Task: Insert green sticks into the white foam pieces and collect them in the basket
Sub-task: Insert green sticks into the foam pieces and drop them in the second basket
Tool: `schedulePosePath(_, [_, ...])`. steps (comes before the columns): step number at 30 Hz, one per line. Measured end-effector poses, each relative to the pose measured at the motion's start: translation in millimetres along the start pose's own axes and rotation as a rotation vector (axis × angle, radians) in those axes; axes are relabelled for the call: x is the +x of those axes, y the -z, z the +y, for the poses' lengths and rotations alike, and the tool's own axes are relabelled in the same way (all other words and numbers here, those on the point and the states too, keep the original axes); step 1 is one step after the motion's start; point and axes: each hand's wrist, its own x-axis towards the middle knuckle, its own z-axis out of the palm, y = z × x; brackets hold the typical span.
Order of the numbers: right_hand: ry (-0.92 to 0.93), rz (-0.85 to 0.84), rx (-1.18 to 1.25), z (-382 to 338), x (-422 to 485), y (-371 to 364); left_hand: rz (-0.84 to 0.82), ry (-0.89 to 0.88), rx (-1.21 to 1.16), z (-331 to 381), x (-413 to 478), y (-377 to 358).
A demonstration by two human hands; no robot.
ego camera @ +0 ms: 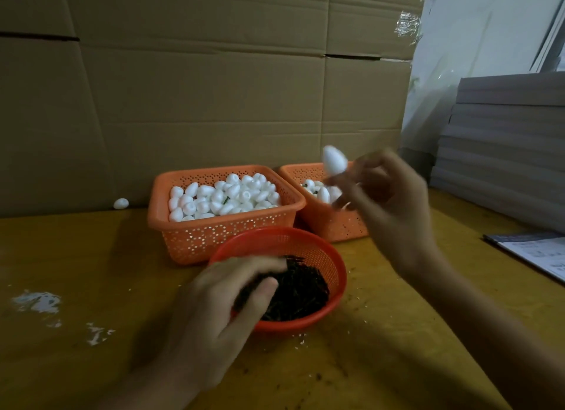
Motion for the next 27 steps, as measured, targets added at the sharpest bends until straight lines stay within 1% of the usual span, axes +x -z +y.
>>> schedulePosePath(2, [-0.028,0.209,-0.146,18.3,6.4,15.5,-0.074,-0.102,0.201,1.4,-0.5,-2.0])
schedulePosePath(3, [-0.044,0.283,-0.26,29.3,7.5,21.4,-0.098,-0.123,0.251,1.7,-0.3,-3.2])
schedulePosePath(4, [-0.057,0.325,-0.387,41.3,7.2,26.1,-0.109,-0.128,0.271,1.1,0.0,-3.7])
schedulePosePath(5, [-0.063,0.328,-0.513,53.6,6.2,29.9,-0.111,-0.123,0.271,0.3,0.2,-4.0])
schedulePosePath(6, [-0.069,0.287,-0.628,65.8,5.0,32.7,-0.105,-0.121,0.27,-0.4,0.1,-4.1])
schedulePosePath(8, [-0.097,0.09,-0.795,84.4,3.1,34.8,-0.082,-0.134,0.285,0.3,-0.3,-4.1])
schedulePosePath(10, [-0.121,-0.129,-0.906,96.1,1.8,35.5,-0.075,-0.129,0.273,2.7,-0.3,-4.1])
schedulePosePath(11, [-0.144,-0.201,-0.941,98.9,1.3,35.9,-0.073,-0.124,0.265,3.3,-0.3,-4.1])
schedulePosePath(12, [-0.173,-0.236,-0.951,99.0,1.0,35.8,-0.072,-0.121,0.262,3.5,-0.2,-4.1])
schedulePosePath(13, [-0.191,-0.238,-0.941,97.8,0.8,36.0,-0.072,-0.115,0.261,3.7,-0.2,-4.2])
schedulePosePath(15, [-0.174,-0.183,-0.901,89.8,0.1,33.1,-0.076,-0.099,0.263,4.0,0.6,-3.8])
schedulePosePath(17, [-0.098,-0.102,-0.871,72.9,-0.8,23.6,-0.079,-0.097,0.273,4.2,0.6,-3.7])
schedulePosePath(19, [0.002,-0.085,-0.778,45.0,-0.7,7.4,-0.079,-0.108,0.284,3.7,0.0,-3.6])
schedulePosePath(20, [0.039,-0.127,-0.689,28.8,-2.3,-3.0,-0.079,-0.105,0.281,3.3,-0.2,-3.3])
schedulePosePath(21, [0.067,-0.204,-0.598,13.3,-5.6,-13.6,-0.08,-0.1,0.272,3.0,-0.6,-2.9])
schedulePosePath(23, [0.088,-0.443,-0.499,-10.4,-17.7,-33.8,-0.086,-0.091,0.247,3.0,-0.9,-2.3])
schedulePosePath(25, [0.027,-0.693,-0.487,-20.2,-32.1,-48.4,-0.087,-0.078,0.208,2.8,-0.9,-1.6])
schedulePosePath(27, [-0.049,-0.859,-0.508,-20.8,-39.2,-53.0,-0.076,-0.065,0.186,3.7,-1.0,-1.4])
